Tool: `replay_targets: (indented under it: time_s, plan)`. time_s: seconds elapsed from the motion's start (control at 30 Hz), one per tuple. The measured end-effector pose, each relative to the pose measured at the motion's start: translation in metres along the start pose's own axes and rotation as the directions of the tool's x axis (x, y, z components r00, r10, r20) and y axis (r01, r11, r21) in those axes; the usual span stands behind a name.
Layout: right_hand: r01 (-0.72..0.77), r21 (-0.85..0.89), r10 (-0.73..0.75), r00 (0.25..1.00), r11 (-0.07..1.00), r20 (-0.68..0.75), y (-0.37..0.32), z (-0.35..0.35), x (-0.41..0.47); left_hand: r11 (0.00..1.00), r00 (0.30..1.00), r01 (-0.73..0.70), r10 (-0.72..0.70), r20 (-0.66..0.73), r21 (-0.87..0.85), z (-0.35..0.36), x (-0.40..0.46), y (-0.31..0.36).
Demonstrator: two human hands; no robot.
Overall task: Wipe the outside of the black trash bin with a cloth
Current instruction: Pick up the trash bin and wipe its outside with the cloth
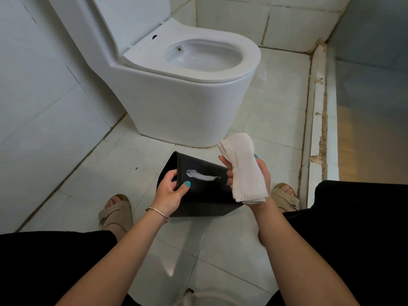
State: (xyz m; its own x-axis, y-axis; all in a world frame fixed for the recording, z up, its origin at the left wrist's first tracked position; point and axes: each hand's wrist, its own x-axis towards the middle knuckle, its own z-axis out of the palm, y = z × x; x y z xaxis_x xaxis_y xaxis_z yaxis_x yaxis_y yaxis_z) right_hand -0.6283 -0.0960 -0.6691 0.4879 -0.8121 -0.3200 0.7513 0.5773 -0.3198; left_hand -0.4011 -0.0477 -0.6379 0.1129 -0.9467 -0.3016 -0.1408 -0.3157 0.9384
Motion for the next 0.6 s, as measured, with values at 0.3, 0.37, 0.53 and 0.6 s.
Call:
replay_targets:
  time_s: [0.3, 0.37, 0.53, 0.6]
  plan:
    - [0.025, -0.054, -0.024, 1.0, 0.998, 0.016, 0.001, 0.01, 0.0, 0.997, 0.998, -0.017, 0.013, 0.056, 0.072, -0.01, 0.002, 0.004]
    - [0.023, -0.081, -0.023, 1.0, 0.996, 0.006, 0.003, 0.005, 0.002, 0.985, 0.994, -0.028, 0.01, 0.106, 0.17, -0.012, 0.004, 0.004]
    - [0.03, -0.204, -0.064, 0.984, 0.978, -0.165, 0.002, -0.007, 0.007, 0.942, 0.988, -0.032, -0.02, 0.153, 0.334, -0.009, 0.008, 0.01]
    - [0.039, -0.204, -0.08, 0.977, 0.978, -0.199, 0.002, -0.007, 0.007, 0.928, 0.99, -0.044, -0.008, 0.139, 0.37, -0.007, 0.01, 0.011]
